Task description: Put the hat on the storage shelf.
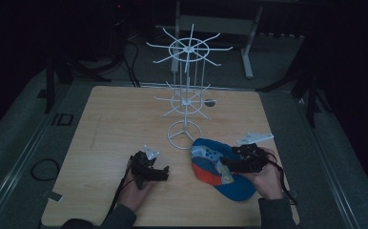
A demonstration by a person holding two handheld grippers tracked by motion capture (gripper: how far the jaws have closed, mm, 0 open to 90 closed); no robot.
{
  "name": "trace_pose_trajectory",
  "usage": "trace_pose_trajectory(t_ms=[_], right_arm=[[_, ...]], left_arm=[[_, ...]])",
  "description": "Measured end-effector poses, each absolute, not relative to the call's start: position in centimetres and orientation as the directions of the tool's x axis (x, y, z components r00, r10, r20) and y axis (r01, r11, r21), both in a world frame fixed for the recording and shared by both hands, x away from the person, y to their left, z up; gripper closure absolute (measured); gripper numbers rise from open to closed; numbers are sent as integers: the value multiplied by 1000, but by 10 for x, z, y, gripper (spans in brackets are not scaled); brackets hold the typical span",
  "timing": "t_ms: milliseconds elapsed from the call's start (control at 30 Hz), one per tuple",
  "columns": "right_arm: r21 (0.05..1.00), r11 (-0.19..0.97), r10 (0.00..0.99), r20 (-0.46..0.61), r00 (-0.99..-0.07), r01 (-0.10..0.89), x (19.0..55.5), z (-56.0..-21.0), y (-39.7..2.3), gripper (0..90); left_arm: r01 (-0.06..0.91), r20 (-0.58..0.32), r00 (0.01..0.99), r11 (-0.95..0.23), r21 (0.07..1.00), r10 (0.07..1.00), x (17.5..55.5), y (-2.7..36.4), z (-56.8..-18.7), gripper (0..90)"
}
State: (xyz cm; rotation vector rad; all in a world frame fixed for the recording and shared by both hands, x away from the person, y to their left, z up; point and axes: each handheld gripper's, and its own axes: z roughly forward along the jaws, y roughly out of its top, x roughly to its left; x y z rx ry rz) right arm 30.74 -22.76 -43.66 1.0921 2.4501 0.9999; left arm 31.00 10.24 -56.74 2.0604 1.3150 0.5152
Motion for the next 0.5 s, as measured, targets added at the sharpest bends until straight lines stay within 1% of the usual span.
trace_pose_trajectory(t_ms=[400,500], right_arm=[[663,519,717,5,-697,539,331,-430,-213,355],[661,520,713,13,-701,541,336,-430,-212,353]], left_arm=[[658,-10,424,-301,690,905,310,102,-567,26],[658,-10,425,-301,690,905,310,102,-567,26]])
